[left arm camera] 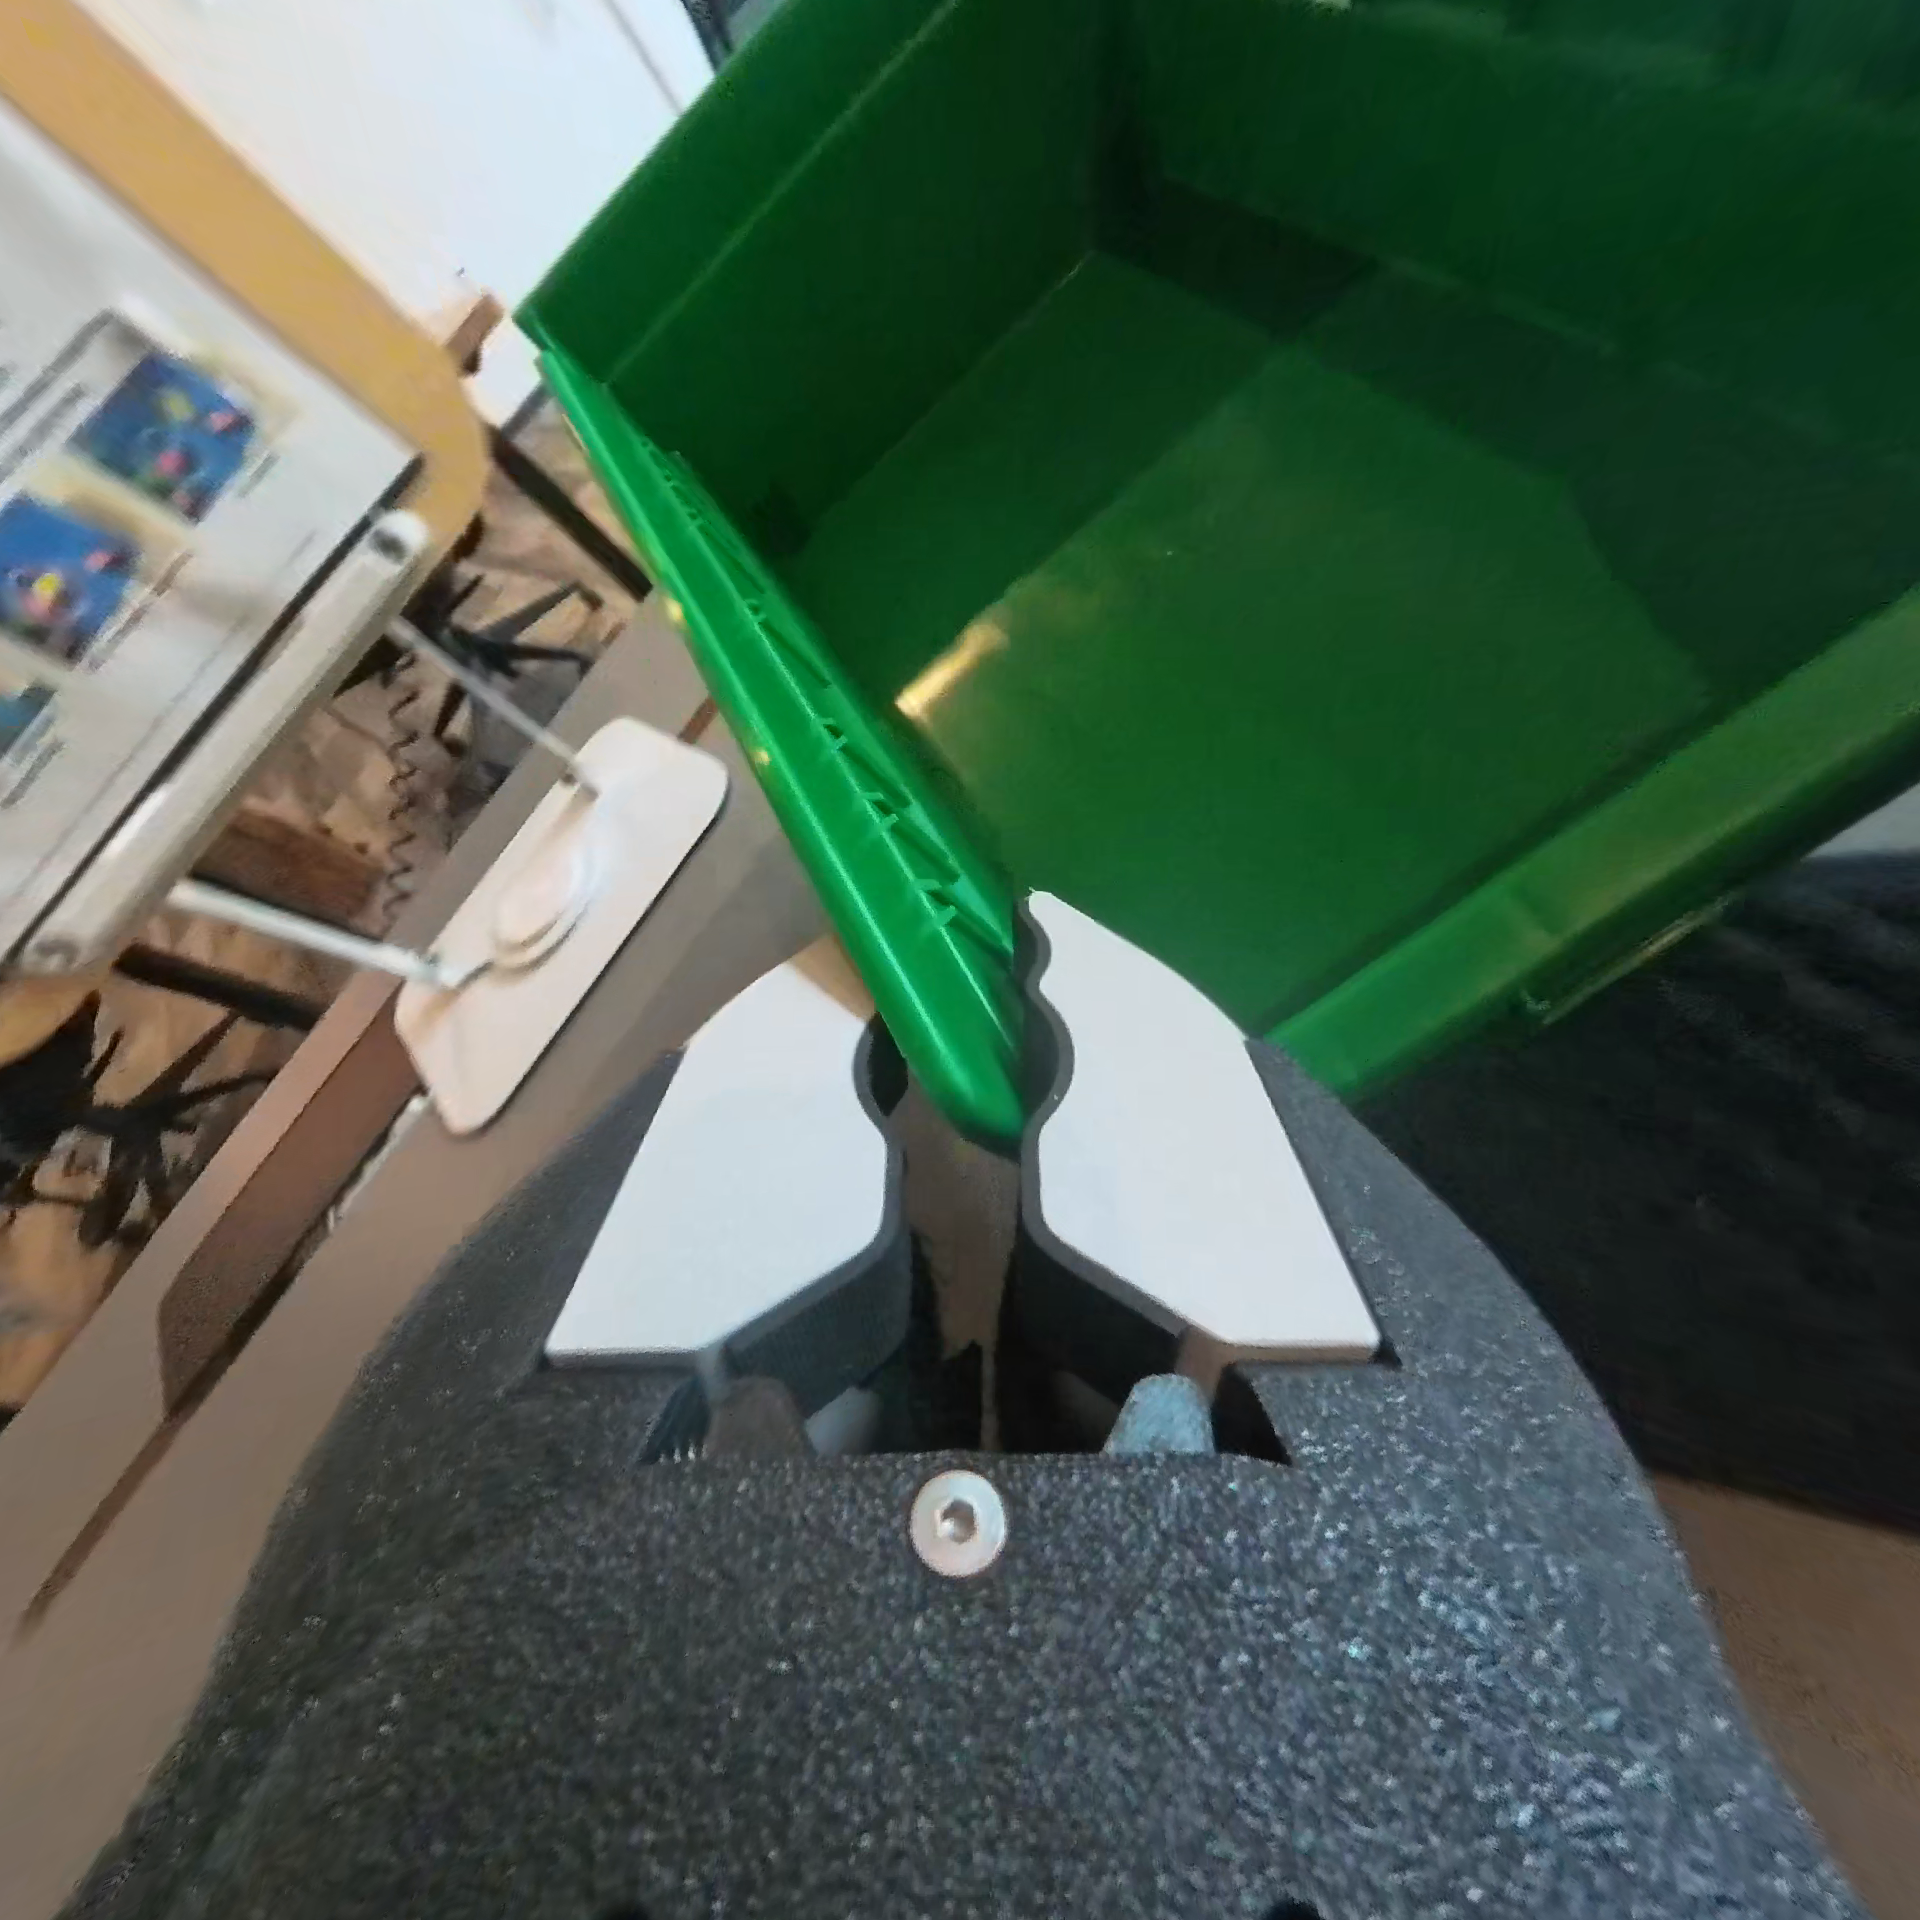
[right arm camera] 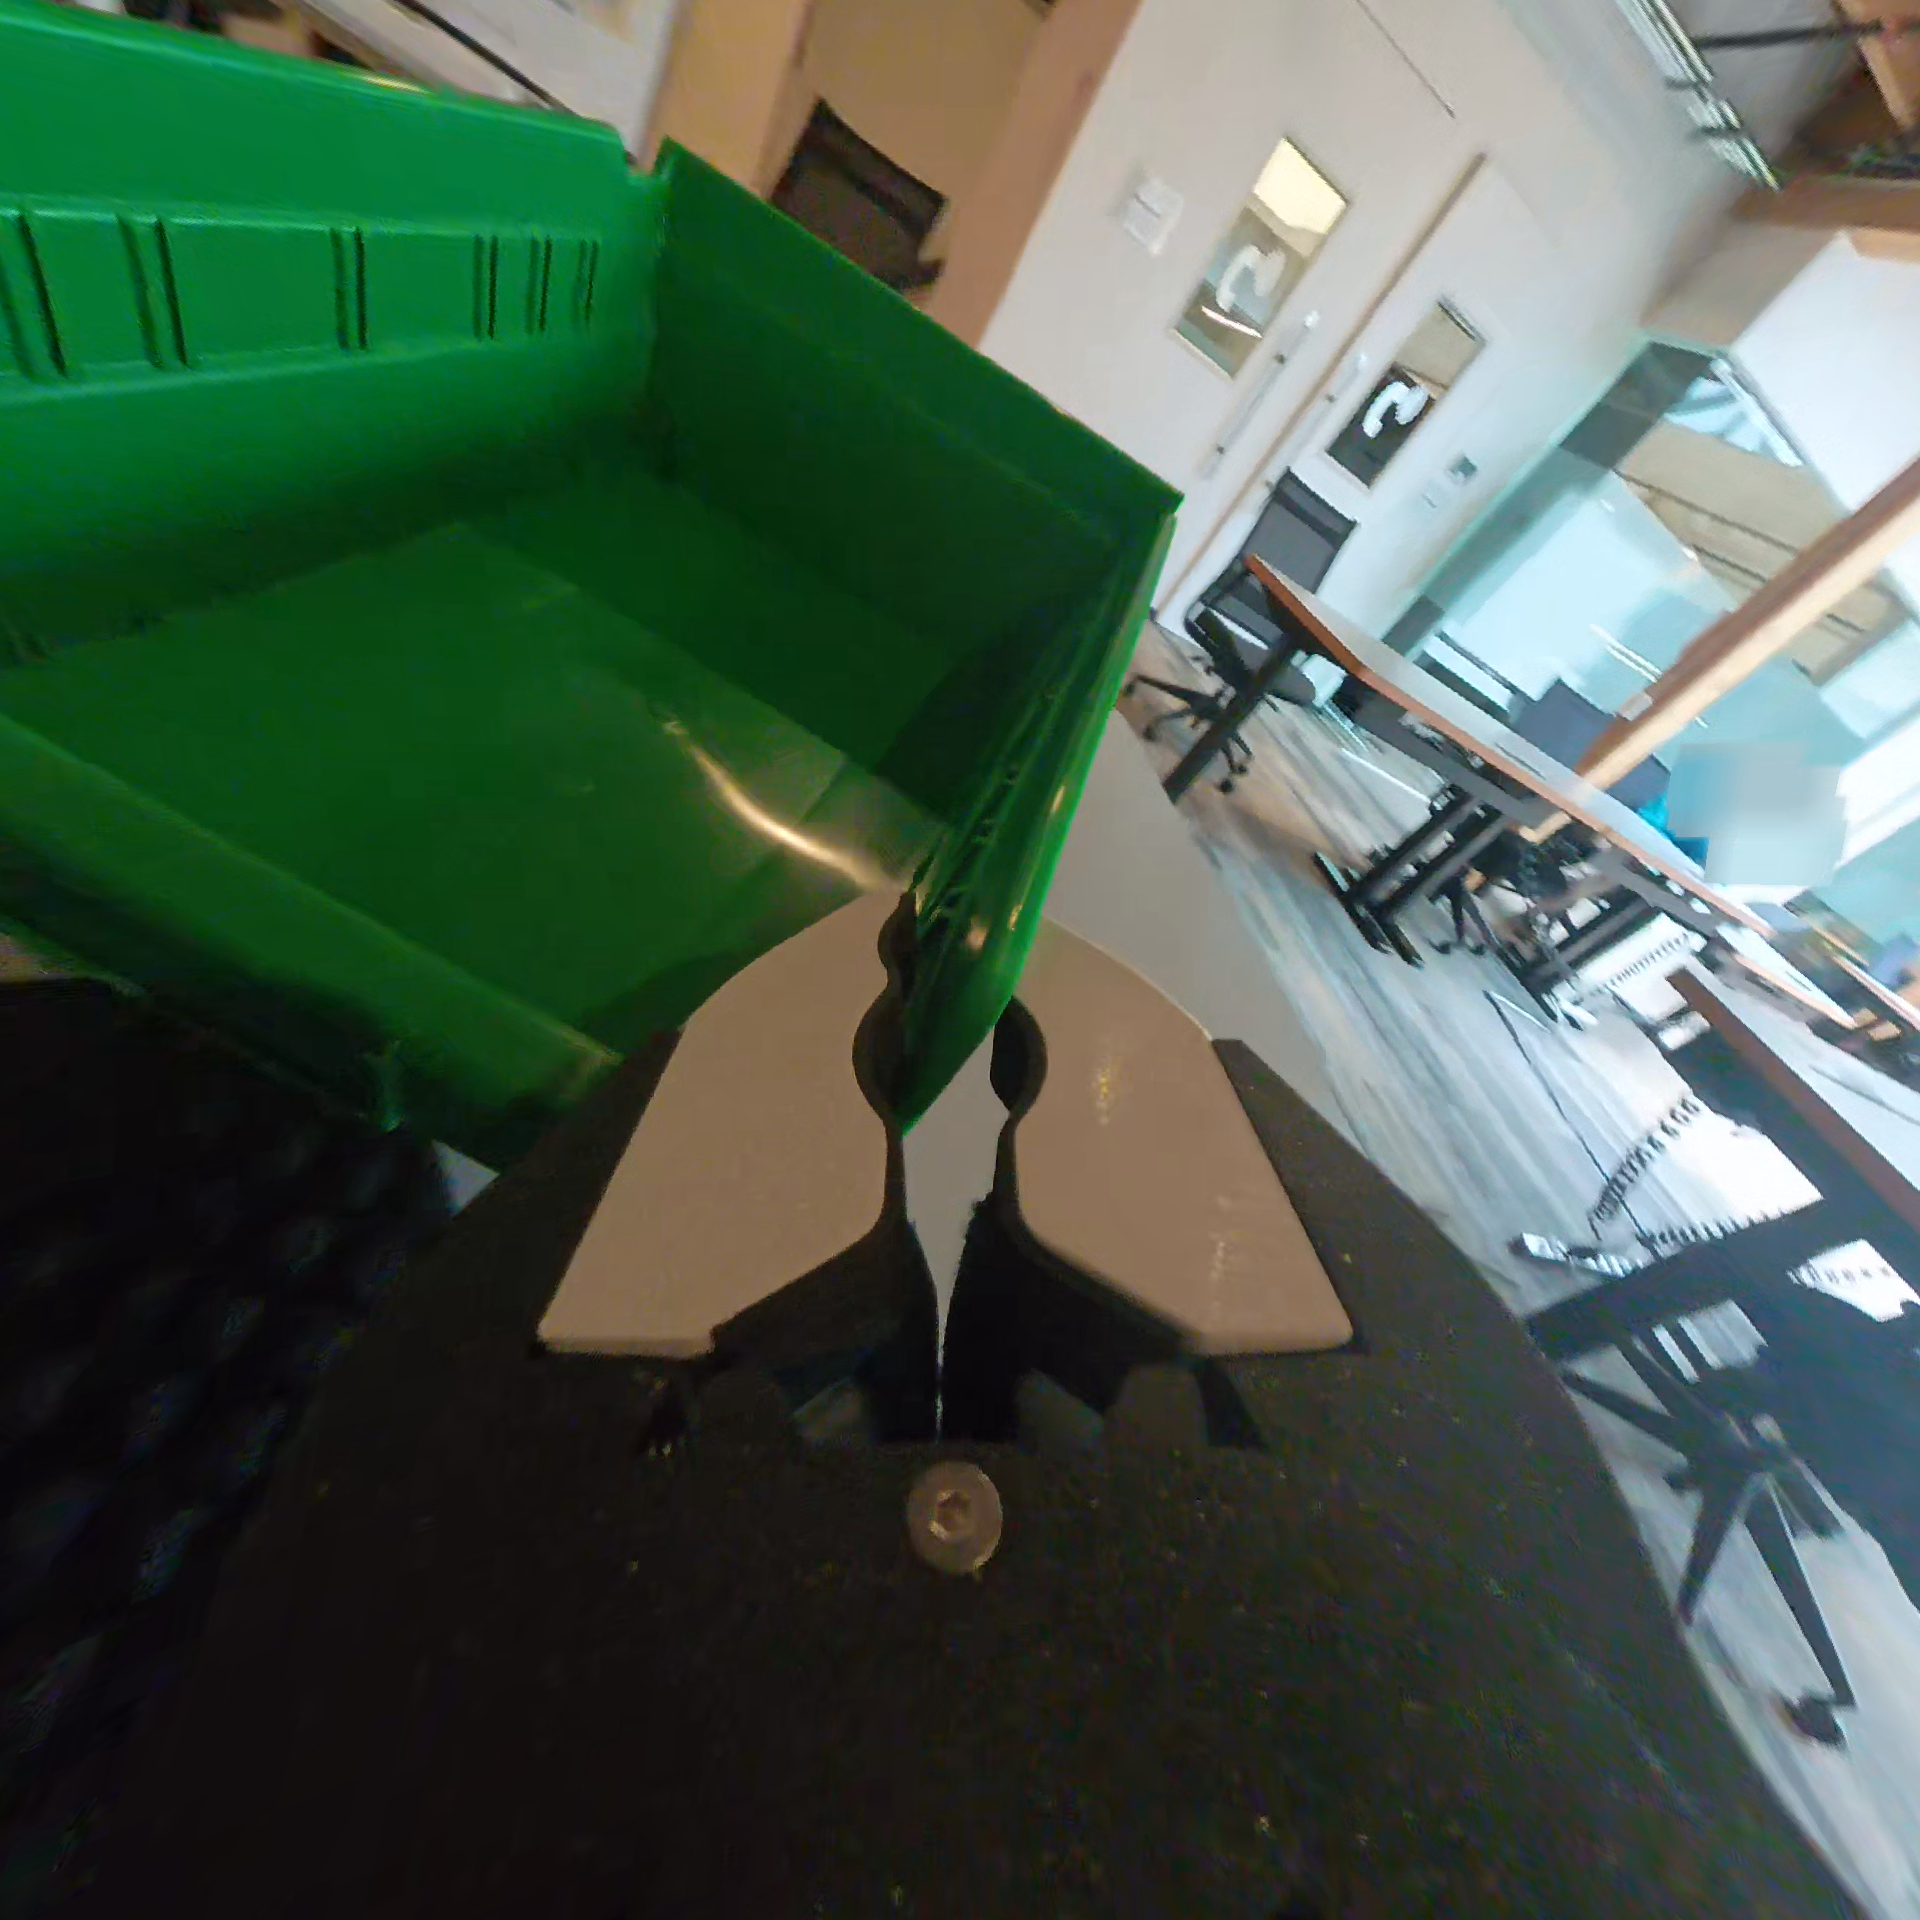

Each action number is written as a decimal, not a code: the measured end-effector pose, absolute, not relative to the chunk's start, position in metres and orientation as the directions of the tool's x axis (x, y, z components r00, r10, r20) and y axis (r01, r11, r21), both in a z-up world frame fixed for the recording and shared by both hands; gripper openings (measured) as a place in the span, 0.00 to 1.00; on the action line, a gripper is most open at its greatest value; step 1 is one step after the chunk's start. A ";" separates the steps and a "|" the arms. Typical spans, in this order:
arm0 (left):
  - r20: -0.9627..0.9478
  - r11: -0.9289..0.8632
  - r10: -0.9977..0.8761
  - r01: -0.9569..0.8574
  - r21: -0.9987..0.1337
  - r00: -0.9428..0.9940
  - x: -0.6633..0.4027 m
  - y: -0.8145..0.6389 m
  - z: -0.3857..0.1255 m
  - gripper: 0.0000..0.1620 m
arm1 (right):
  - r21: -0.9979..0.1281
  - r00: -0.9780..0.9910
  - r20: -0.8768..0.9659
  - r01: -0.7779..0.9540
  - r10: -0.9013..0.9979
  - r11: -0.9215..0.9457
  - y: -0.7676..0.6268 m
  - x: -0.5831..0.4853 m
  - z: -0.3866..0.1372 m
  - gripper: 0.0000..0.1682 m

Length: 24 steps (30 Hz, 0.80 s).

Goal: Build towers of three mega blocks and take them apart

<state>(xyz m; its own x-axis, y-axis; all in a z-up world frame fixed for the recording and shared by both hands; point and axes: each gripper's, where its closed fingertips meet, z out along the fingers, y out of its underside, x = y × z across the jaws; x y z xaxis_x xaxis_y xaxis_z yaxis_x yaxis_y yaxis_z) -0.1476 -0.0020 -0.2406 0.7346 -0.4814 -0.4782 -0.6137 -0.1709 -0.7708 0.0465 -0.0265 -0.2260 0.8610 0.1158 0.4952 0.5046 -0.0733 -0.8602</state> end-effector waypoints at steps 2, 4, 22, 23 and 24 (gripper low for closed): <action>-0.501 -0.142 -0.520 -0.649 -0.748 0.691 -0.121 0.011 -0.246 0.10 | -0.866 0.873 0.483 0.488 0.071 -0.106 -0.026 0.071 -0.232 0.07; -0.513 -0.118 -0.564 -0.678 -0.726 0.648 -0.096 0.022 -0.252 0.10 | -0.874 0.884 0.466 0.466 0.034 -0.142 -0.026 0.094 -0.240 0.07; -0.529 -0.025 -0.695 -0.752 -0.659 0.487 -0.003 0.071 -0.287 0.08 | -0.899 0.920 0.376 0.333 -0.113 -0.285 -0.020 0.168 -0.285 0.08; -0.528 -0.025 -0.698 -0.752 -0.658 0.485 -0.002 0.072 -0.288 0.08 | -0.899 0.921 0.371 0.326 -0.115 -0.291 -0.019 0.169 -0.286 0.08; -0.525 -0.025 -0.701 -0.752 -0.658 0.483 -0.001 0.072 -0.290 0.08 | -0.900 0.923 0.368 0.322 -0.117 -0.295 -0.019 0.169 -0.288 0.08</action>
